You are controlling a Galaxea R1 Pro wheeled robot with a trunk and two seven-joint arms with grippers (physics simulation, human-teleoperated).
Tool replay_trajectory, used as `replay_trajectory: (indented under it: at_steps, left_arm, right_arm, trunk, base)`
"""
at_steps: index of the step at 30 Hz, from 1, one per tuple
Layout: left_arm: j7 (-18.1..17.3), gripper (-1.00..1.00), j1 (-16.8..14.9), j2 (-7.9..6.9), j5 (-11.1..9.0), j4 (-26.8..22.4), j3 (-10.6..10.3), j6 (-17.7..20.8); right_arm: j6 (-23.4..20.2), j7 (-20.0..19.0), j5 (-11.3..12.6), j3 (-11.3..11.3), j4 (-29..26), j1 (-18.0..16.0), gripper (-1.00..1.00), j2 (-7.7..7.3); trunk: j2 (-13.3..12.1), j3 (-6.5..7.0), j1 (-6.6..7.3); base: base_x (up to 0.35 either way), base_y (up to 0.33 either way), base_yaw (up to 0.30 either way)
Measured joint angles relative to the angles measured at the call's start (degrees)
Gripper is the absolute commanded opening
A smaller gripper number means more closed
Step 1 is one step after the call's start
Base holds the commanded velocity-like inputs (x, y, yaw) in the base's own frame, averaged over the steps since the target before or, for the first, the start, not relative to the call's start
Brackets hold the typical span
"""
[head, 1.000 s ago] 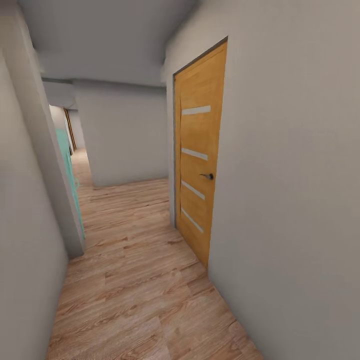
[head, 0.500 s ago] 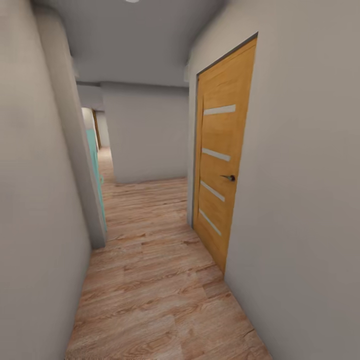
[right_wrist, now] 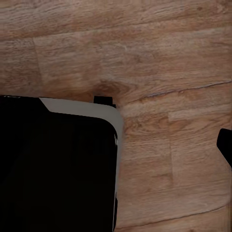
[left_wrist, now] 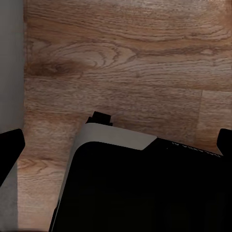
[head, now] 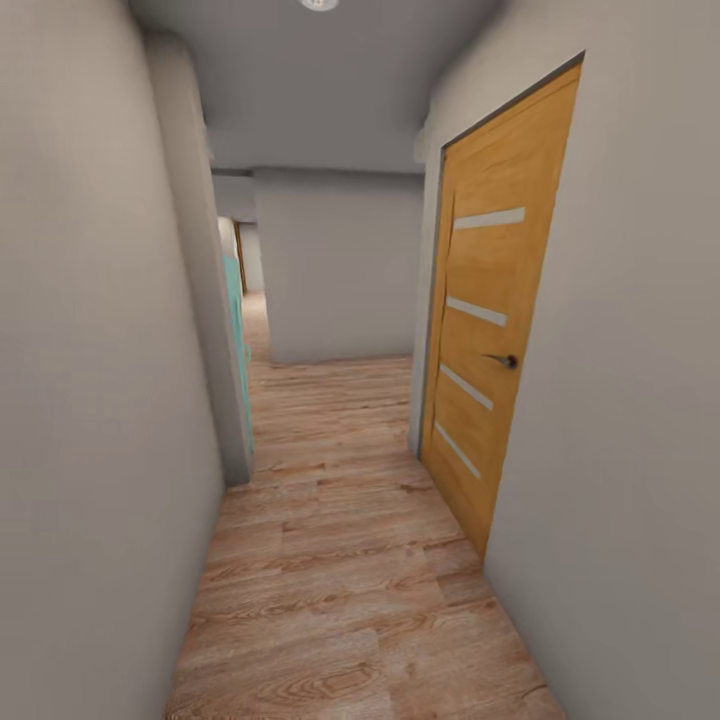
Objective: Move the two storage containers from the living room to the garage. In the garage, place one container on the floor and stack the other container on top of it (either order is fine).
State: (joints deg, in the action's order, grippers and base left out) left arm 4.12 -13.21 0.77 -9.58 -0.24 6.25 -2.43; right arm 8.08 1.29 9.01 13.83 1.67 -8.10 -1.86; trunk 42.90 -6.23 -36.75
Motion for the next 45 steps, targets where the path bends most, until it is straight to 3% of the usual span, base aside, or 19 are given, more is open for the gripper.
replay_trajectory:
  at_steps: [6, 35, 45]
  left_arm:
    - [0.0, 1.0, 0.0, 0.0, 0.0, 0.0, 0.0, 0.0]
    - [0.0, 1.0, 0.0, 0.0, 0.0, 0.0, 0.0, 0.0]
    - [0.0, 1.0, 0.0, 0.0, 0.0, 0.0, 0.0, 0.0]
  right_arm:
    - [0.0, 0.0, 0.0, 0.0, 0.0, 0.0, 1.0, 0.0]
    - [0.0, 0.0, 0.0, 0.0, 0.0, 0.0, 1.0, 0.0]
    - [0.0, 0.0, 0.0, 0.0, 0.0, 0.0, 1.0, 0.0]
  trunk:
    - [0.0, 0.0, 0.0]
    - [0.0, 0.0, 0.03]
    - [0.0, 0.0, 0.03]
  base:
    - [0.001, 0.0, 0.217]
    - [0.31, -0.073, 0.001]
    - [0.316, 0.0, 0.257]
